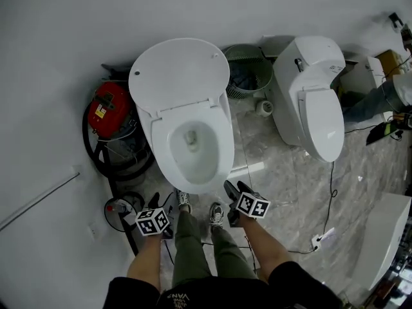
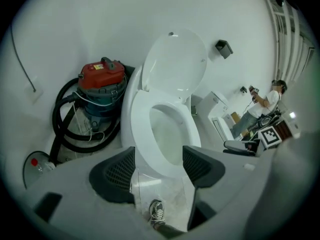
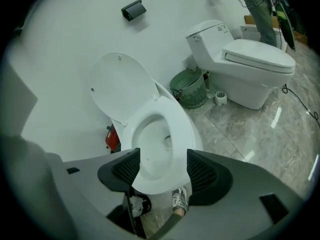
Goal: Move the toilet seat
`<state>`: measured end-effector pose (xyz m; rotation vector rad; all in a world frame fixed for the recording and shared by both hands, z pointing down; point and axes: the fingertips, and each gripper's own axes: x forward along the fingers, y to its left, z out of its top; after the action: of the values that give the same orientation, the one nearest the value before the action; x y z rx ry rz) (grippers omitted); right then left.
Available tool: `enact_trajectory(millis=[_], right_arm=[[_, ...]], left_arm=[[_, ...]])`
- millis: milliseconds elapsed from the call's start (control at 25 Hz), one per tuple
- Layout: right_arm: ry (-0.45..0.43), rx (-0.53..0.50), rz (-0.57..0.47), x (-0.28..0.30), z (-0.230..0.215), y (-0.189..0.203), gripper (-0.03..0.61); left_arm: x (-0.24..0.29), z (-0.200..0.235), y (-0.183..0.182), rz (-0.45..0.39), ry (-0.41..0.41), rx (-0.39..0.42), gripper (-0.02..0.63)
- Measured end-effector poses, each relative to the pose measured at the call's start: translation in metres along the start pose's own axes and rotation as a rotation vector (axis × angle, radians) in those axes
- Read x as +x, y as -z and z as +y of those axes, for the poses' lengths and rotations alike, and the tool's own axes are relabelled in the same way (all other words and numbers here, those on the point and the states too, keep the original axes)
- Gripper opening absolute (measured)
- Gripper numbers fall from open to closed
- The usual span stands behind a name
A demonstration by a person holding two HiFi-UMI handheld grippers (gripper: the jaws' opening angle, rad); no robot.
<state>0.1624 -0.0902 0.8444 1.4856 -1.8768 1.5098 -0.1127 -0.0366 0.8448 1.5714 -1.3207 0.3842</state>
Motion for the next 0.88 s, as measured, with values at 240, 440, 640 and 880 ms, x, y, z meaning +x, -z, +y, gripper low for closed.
enact_trajectory(millis=[240,440,640,880], right_arm=[[0.012,0.045,0.022,0.034,-0.024,0.008,0.334],[0.004,0.096,0.048,0.055,-0.037,0.02,0.35],[0.005,0.191,0.057,0.076,-0.045,0.032,0.353],[0.003,0.235,0.084,0.095,-0.048,0.042,0.373]], left_arm=[[0.038,0.009,0.009,0.02,0.06,-0.101,0.292],[0.068,0.02,0.024,0.05,0.103,-0.24,0.359],[0.093,0.028,0.02,0.052,0.147,-0.369,0.414],[0.114,0.027,0.013,0.065,0.152,-0.417,0.414]])
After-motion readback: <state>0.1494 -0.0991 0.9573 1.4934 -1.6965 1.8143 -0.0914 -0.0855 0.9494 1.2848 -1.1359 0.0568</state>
